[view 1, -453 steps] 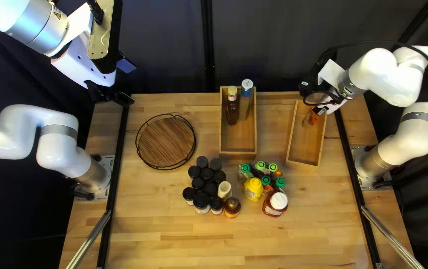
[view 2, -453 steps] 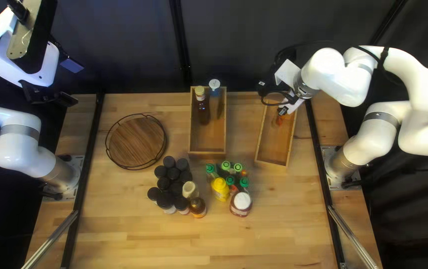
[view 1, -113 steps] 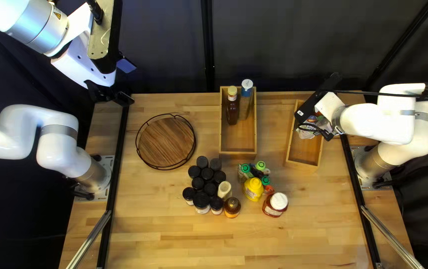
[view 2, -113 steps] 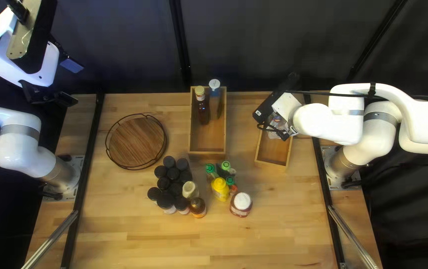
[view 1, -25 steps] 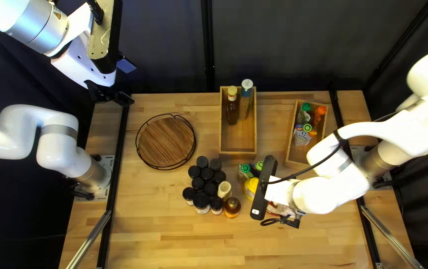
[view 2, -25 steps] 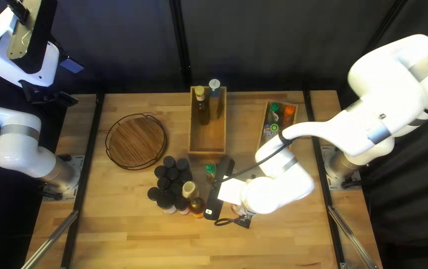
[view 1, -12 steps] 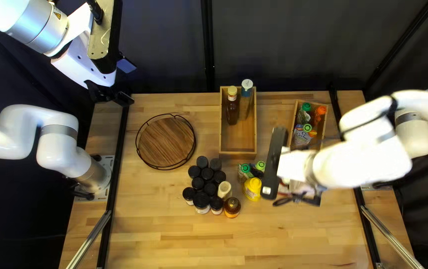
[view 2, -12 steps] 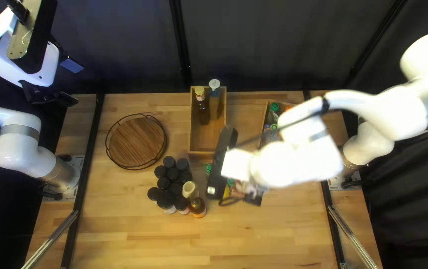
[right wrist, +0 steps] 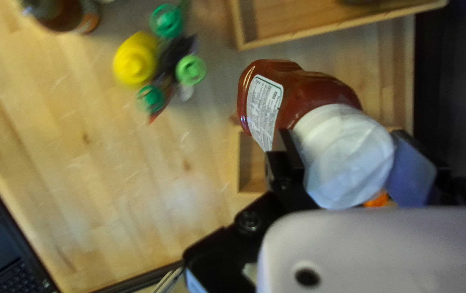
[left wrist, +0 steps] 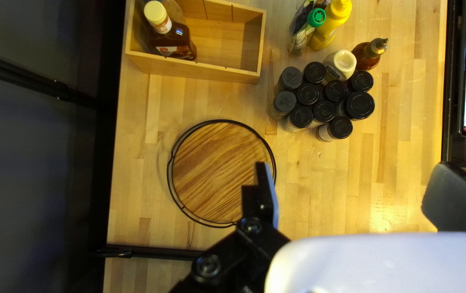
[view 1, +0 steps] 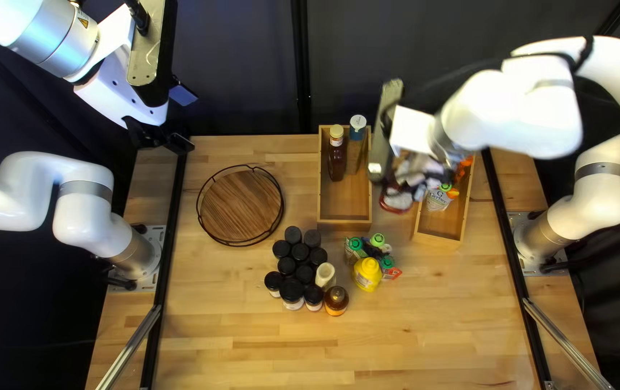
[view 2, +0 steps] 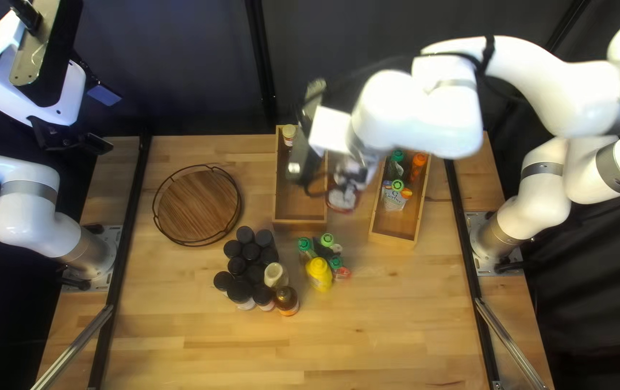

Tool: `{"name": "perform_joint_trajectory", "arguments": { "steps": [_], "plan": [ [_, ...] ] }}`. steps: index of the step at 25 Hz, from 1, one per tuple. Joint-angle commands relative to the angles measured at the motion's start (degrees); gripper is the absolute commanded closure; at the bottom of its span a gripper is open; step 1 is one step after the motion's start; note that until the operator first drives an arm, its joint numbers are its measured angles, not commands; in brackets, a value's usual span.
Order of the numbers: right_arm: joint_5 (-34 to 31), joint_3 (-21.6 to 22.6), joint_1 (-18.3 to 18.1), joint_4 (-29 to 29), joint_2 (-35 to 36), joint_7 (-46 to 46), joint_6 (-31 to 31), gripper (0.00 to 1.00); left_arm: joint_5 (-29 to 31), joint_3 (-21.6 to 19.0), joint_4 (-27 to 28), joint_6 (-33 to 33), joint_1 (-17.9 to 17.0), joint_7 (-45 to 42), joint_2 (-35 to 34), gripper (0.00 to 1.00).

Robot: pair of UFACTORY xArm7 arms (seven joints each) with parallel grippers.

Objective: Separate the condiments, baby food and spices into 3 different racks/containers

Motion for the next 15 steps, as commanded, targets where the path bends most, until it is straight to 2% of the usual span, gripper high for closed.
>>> {"name": "perform_joint_trajectory", "arguments": {
  "steps": [1,8,15],
  "plan": [
    [-2.1,-1.3,-1.6,1.1,-5.0,-0.9,-4.0,1.00,0.0,0.0,0.0,0.0,0.0,0.0,0.0,0.00],
    [-6.2,-1.6,-2.4,0.8,-10.2,1.4,-9.6,1.00,0.0,0.0,0.0,0.0,0.0,0.0,0.0,0.00],
    [-9.3,-1.5,-2.4,-0.8,-12.2,2.1,-13.5,1.00,0.0,0.0,0.0,0.0,0.0,0.0,0.0,0.00]
  ]
}}
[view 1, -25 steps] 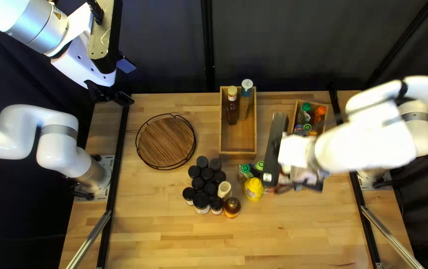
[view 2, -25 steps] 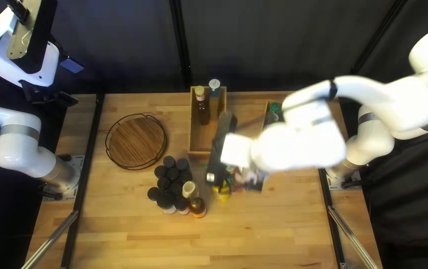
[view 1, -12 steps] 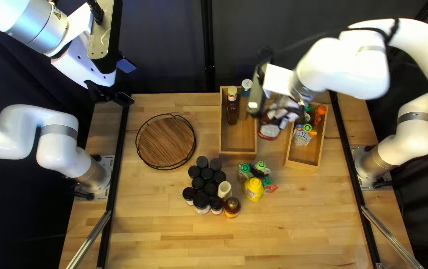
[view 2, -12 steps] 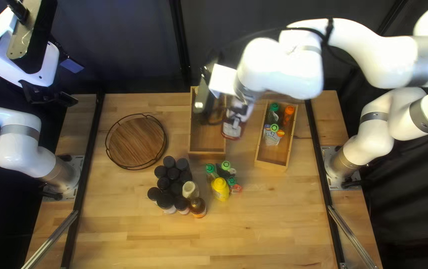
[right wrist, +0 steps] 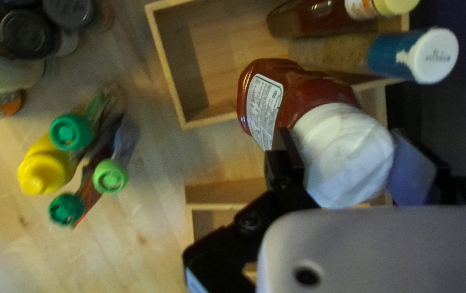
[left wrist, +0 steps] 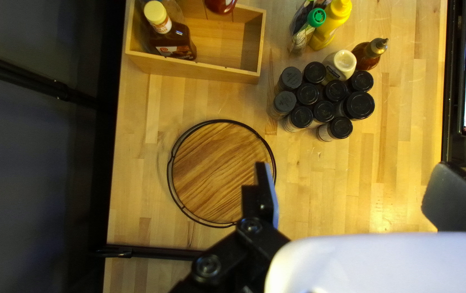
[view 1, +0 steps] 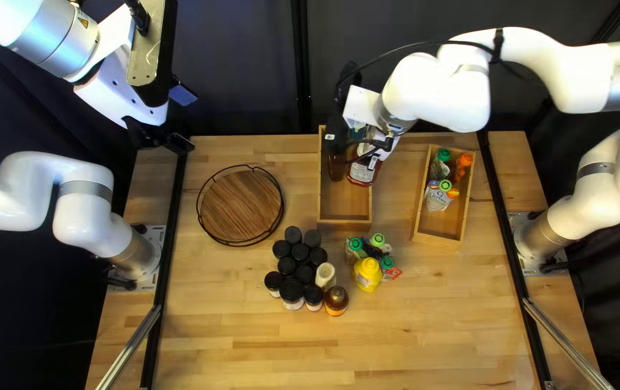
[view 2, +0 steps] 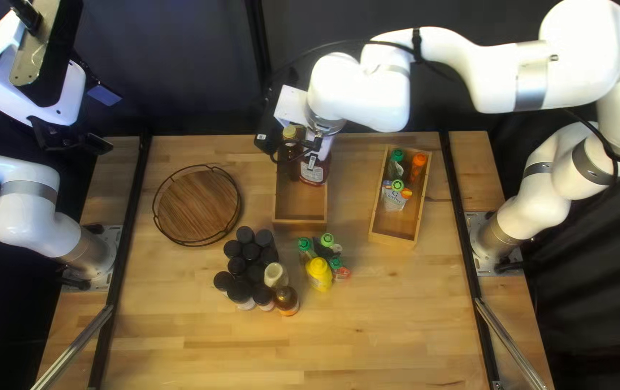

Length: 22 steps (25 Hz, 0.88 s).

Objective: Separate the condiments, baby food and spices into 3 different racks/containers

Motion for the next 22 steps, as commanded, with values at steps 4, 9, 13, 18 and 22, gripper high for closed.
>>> {"name": "perform_joint_trajectory", "arguments": {
  "steps": [4,9,13,18,22],
  "plan": [
    [-4.2,0.7,0.5,-2.6,-0.9,1.3,-3.3,1.00,0.0,0.0,0.0,0.0,0.0,0.0,0.0,0.00],
    [-6.4,1.1,1.0,-4.3,-1.4,1.0,-4.7,1.00,0.0,0.0,0.0,0.0,0.0,0.0,0.0,0.00],
    [-7.4,1.4,1.2,-4.6,-2.2,0.0,-5.0,1.00,0.0,0.0,0.0,0.0,0.0,0.0,0.0,0.00],
    [-8.2,1.8,1.6,-3.6,-4.1,-0.9,-4.6,1.00,0.0,0.0,0.0,0.0,0.0,0.0,0.0,0.00],
    [-8.2,2.0,1.8,-2.8,-5.3,-1.6,-4.0,1.00,0.0,0.0,0.0,0.0,0.0,0.0,0.0,0.00]
  ]
}}
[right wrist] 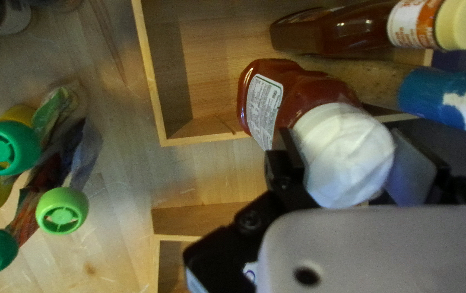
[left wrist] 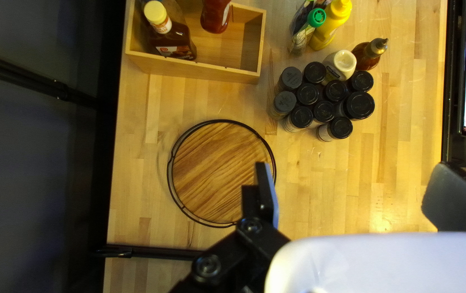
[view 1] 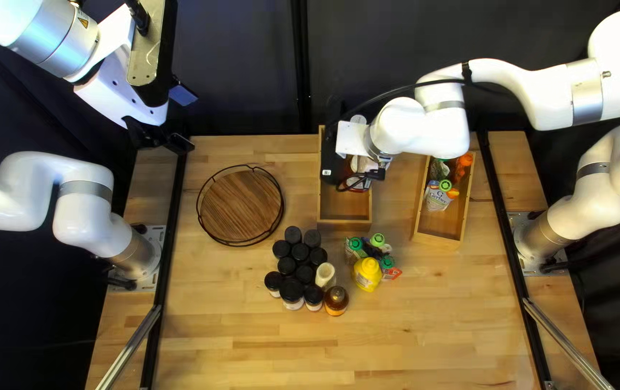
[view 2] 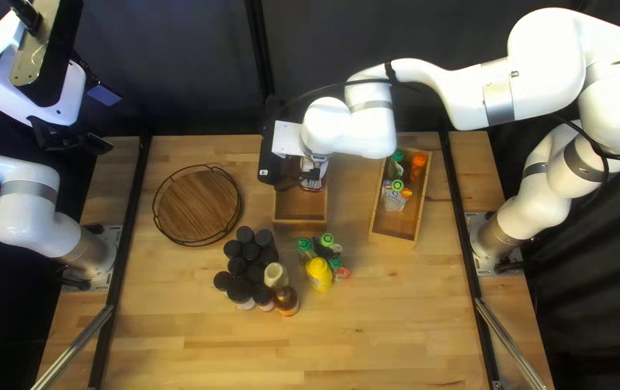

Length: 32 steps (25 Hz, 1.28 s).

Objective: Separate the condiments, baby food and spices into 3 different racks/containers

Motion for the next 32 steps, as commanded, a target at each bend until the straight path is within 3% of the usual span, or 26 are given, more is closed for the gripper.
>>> {"name": "perform_joint_trajectory", "arguments": {
  "steps": [1,32],
  "plan": [
    [0.1,0.2,0.2,0.8,-1.1,-0.9,0.5,1.00,0.0,0.0,0.0,0.0,0.0,0.0,0.0,0.00],
    [2.3,0.5,0.1,0.0,-5.7,-3.6,-2.7,0.99,0.0,0.0,0.0,0.0,0.0,0.0,0.0,0.00]
  ]
}}
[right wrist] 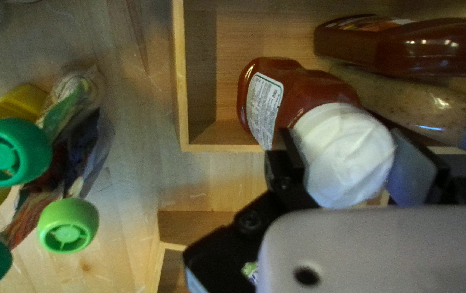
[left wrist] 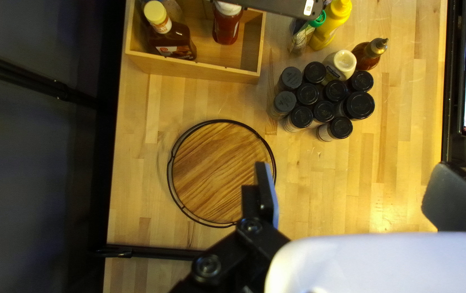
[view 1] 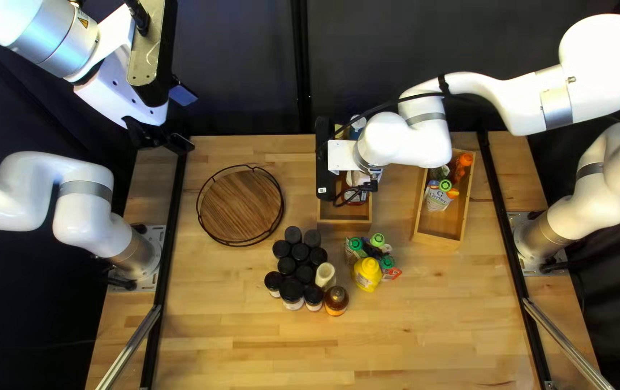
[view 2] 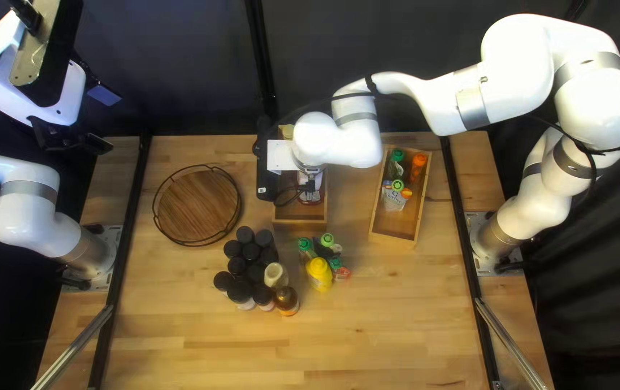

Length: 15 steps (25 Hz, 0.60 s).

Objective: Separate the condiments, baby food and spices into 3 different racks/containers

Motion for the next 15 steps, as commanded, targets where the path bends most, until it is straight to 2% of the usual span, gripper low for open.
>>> {"name": "perform_joint_trajectory", "arguments": {
  "steps": [1,2,3,4,5,6,10,15],
  "plan": [
    [0.7,0.2,0.1,0.0,-0.4,-0.1,0.1,0.97,0.0,0.0,0.0,0.0,0.0,0.0,0.0,0.00],
    [1.0,0.2,0.1,0.0,-0.3,-0.3,0.2,0.88,0.0,0.0,0.0,0.0,0.0,0.0,0.0,0.00],
    [1.2,0.2,0.0,0.0,-0.2,-0.4,0.3,0.64,0.0,0.0,0.0,0.0,0.0,0.0,0.0,0.00],
    [1.3,0.3,0.0,0.0,-0.1,-0.5,0.4,0.32,0.0,0.0,0.0,0.0,0.0,0.0,0.0,0.00],
    [1.4,0.3,0.0,0.0,0.0,-0.6,0.5,0.27,0.0,0.0,0.0,0.0,0.0,0.0,0.0,0.00],
    [1.5,0.3,0.0,0.0,0.0,-0.7,0.6,0.15,0.0,0.0,0.0,0.0,0.0,0.0,0.0,0.00],
    [2.4,0.5,0.0,0.2,1.1,-1.5,1.6,0.00,0.0,0.0,0.0,0.0,0.0,0.0,0.0,0.00],
    [4.0,1.1,0.4,0.6,3.9,-2.8,3.9,0.00,0.0,0.0,0.0,0.0,0.0,0.0,0.0,0.00]
  ]
}}
